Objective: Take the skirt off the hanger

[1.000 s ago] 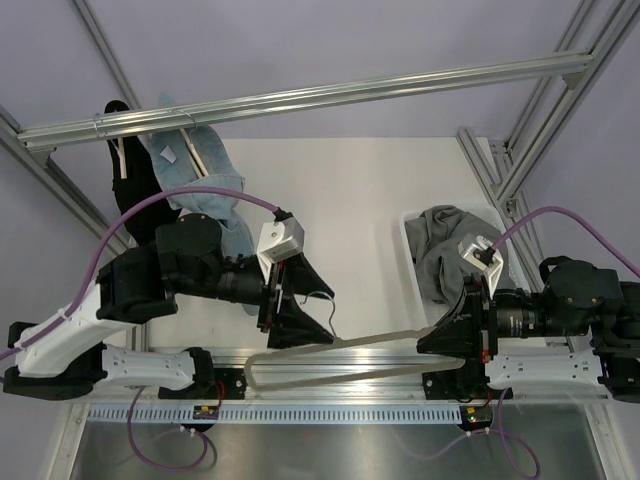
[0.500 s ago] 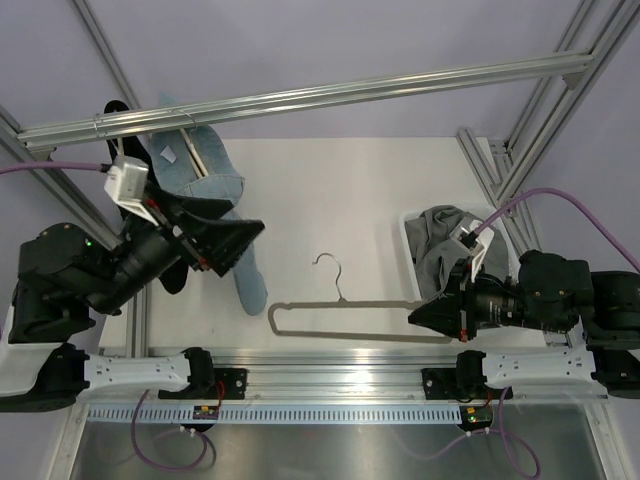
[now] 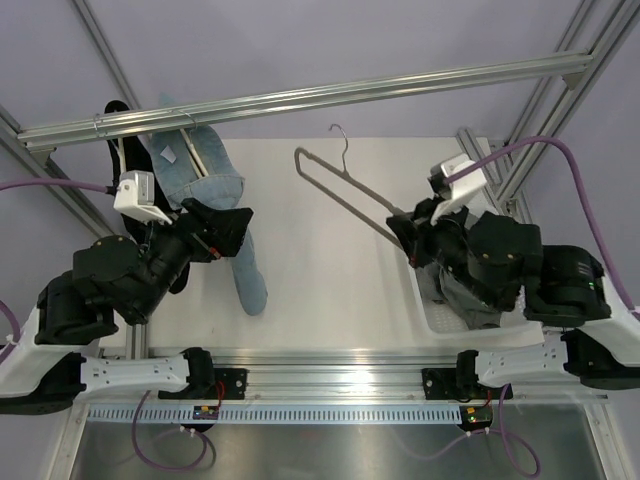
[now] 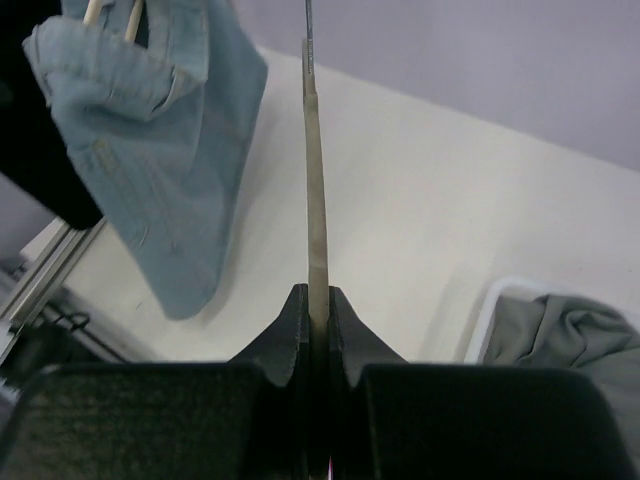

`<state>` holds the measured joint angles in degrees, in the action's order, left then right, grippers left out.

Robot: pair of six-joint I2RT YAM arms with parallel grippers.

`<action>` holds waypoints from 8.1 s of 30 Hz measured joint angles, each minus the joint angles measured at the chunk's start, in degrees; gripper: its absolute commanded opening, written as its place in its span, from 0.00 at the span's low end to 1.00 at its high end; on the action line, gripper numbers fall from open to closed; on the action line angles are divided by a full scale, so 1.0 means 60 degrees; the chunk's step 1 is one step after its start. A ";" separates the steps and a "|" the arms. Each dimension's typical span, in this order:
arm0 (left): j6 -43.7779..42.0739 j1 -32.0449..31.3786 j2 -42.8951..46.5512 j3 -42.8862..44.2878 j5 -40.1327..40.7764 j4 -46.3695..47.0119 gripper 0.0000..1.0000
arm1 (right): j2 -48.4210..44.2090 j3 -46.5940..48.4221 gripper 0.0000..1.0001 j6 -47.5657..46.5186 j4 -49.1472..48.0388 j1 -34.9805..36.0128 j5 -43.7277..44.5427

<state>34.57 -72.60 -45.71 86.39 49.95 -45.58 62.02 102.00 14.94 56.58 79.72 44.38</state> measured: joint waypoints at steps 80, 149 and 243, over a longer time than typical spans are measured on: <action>-0.1770 0.6663 -0.3712 0.1781 -0.1978 -0.1486 0.00 | -0.1384 -0.2029 0.92 -0.0215 -0.2623 -0.3056 -0.0900; -0.0004 0.6681 0.2586 -0.3169 -1.0371 -0.0627 0.00 | 0.3497 -0.0867 0.62 0.6787 -0.5308 -0.0980 -0.4758; 0.0408 0.6717 0.5552 -0.5887 -1.0757 -0.0550 0.00 | 0.4393 0.0321 0.00 0.6721 -0.4244 -0.1730 -0.2248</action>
<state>37.01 -32.29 -12.40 51.07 -14.59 -48.88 88.38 103.92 55.27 31.11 69.34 30.89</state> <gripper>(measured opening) 0.040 0.280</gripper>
